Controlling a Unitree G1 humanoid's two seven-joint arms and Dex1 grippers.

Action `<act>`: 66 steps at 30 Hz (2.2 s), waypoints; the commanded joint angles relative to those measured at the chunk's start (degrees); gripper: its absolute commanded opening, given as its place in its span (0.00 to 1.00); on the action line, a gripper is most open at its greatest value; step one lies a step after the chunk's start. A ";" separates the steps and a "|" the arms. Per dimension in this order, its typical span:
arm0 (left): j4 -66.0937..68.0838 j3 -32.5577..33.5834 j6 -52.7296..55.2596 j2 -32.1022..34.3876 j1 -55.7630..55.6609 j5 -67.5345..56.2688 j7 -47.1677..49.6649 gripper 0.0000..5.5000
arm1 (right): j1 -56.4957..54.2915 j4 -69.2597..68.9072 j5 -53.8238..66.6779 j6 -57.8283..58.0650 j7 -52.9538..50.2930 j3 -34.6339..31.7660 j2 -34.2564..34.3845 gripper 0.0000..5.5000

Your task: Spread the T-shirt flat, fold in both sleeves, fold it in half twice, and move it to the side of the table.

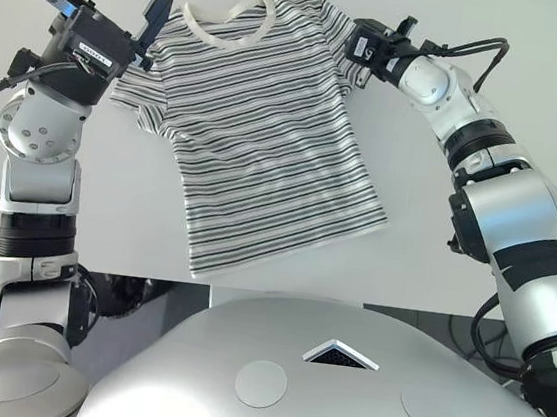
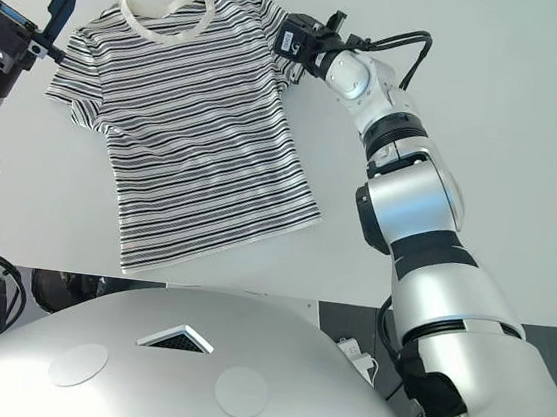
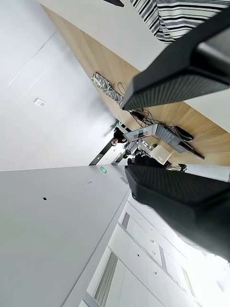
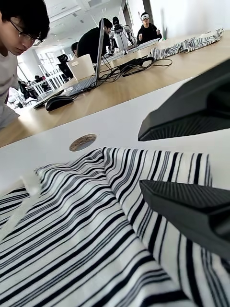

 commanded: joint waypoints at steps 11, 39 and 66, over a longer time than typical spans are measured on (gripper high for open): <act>-0.25 0.10 -0.75 -0.72 1.16 1.84 -0.22 0.39 | -2.29 2.39 -11.77 6.17 -3.90 9.24 2.74 0.28; 3.45 -3.48 -1.88 1.14 4.57 10.61 -1.80 0.39 | 6.77 -15.39 -10.26 -13.47 15.10 11.79 -26.55 0.28; 6.68 -19.60 -0.06 5.96 14.76 13.79 -20.26 0.39 | 53.63 -73.17 36.01 17.24 42.59 0.24 -36.97 0.28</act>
